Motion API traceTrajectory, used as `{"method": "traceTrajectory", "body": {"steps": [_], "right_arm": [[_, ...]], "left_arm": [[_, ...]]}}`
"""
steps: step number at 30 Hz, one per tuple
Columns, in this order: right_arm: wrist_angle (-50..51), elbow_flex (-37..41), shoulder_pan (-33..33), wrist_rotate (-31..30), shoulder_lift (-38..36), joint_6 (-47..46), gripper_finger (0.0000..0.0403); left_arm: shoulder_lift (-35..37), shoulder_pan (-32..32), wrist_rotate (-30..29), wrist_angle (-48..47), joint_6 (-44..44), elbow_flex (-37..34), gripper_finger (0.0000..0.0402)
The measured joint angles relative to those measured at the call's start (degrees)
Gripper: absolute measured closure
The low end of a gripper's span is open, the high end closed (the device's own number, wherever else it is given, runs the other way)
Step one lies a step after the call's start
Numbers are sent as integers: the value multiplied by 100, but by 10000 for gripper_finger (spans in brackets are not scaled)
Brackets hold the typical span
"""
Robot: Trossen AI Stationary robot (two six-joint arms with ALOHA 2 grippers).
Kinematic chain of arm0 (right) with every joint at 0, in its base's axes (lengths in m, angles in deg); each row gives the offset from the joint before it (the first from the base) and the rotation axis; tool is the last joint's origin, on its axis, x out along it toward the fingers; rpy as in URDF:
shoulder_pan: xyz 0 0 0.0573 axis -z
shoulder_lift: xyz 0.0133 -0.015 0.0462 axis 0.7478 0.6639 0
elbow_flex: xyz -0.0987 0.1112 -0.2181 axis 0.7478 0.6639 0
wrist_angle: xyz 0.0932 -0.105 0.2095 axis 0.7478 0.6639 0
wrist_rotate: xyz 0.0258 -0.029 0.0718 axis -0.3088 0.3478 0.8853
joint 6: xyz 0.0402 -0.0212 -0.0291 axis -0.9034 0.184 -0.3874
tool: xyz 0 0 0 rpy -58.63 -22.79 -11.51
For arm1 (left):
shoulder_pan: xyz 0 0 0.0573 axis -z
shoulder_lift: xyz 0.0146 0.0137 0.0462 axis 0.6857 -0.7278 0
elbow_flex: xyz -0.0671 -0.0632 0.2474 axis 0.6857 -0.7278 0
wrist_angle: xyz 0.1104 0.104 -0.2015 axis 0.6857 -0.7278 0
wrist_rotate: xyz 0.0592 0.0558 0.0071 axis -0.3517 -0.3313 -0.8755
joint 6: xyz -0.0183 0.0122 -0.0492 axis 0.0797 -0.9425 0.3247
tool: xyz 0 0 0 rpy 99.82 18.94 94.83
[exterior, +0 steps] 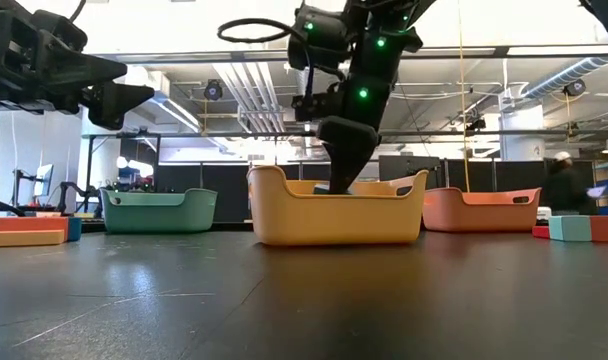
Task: Sort blocks by size
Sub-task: Put the blue thin block into the yellow bin
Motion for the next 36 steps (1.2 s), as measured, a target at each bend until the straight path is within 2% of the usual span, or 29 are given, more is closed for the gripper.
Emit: {"method": "traceTrajectory", "body": {"steps": [8,15,23,31,36], "right_arm": [[69,31,22,28,196,-39,282],[241,39,47,25,300,-13,261],[206,42,99,25,303,-66,279],[207,42,99,179,303,-56,253],[209,44,99,320,303,-43,266]], "left_arm": [[-4,0,0,1,2,0,128],[-14,-1,0,2,1,0,128],[-26,0,0,0,1,0,128],[-28,-2,0,-1,2,0,128],[-28,0,0,2,1,0,128]]}}
